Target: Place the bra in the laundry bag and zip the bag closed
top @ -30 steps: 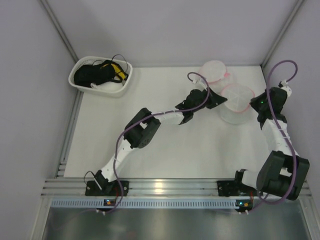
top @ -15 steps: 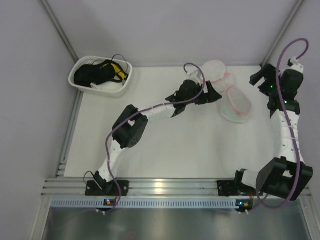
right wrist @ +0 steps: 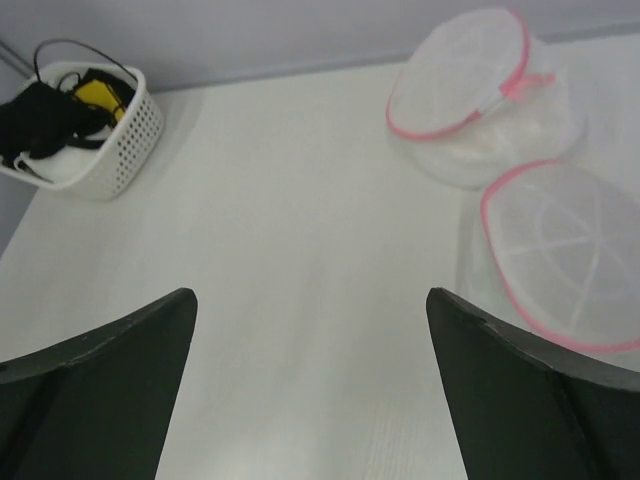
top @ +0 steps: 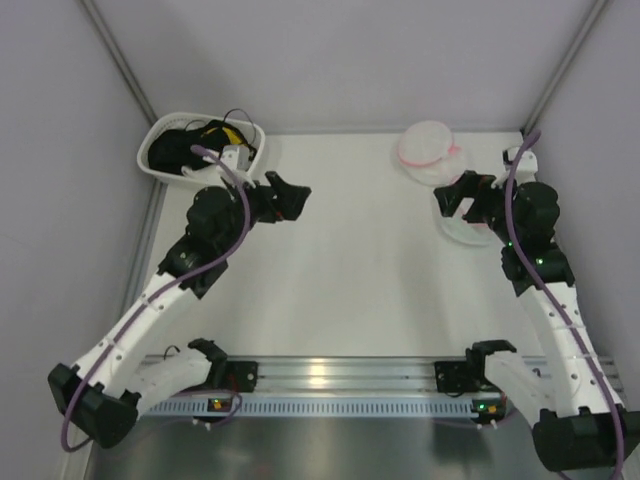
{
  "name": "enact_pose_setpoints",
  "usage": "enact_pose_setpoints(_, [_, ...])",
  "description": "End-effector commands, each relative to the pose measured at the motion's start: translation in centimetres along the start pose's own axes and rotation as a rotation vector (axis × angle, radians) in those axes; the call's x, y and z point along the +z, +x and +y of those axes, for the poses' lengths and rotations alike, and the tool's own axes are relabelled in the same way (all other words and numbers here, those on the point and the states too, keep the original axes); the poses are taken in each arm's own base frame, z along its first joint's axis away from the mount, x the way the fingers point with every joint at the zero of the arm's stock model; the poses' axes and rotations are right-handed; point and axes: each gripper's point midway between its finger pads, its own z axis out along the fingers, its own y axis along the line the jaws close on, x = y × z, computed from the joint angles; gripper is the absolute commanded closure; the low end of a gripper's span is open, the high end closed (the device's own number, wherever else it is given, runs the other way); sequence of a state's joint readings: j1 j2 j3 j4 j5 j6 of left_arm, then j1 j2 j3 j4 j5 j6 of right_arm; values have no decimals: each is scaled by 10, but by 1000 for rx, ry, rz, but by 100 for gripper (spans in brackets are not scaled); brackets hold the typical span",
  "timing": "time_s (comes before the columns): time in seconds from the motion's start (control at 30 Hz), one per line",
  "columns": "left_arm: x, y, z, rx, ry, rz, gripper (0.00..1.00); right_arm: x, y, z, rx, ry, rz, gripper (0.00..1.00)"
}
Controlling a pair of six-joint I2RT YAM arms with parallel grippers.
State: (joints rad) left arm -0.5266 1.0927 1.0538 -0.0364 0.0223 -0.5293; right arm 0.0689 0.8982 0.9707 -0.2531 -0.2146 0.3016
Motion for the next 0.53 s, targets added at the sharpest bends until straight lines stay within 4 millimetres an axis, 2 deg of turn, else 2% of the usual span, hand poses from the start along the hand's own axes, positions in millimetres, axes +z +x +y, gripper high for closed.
enact_pose_setpoints(0.0, [-52,55,51,92,-152,105,2,-6,12,12,-19,-71,-63,0])
enact_pose_setpoints(0.03, [-63,58,55,90,-161,88,2,-9,31,7,-10,-66,-45,1])
enact_pose_setpoints(0.07, [-81,66,64,81,-168,58,2,-9,34,8,-5,-75,-62,1])
enact_pose_setpoints(0.1, [-90,70,68,76,-178,43,2,-11,41,7,-2,-80,-57,1])
enact_pose_setpoints(0.13, [-98,72,74,68,-197,30,2,-10,59,3,5,-83,-34,0])
enact_pose_setpoints(0.17, [-109,75,78,57,-204,6,2,-16,59,6,3,-100,-59,1])
enact_pose_setpoints(0.27, [-123,76,81,25,-212,-19,2,-20,59,9,7,-124,-104,1])
enact_pose_setpoints(0.5, [-127,71,82,16,-230,-34,2,-21,57,9,10,-108,-76,1])
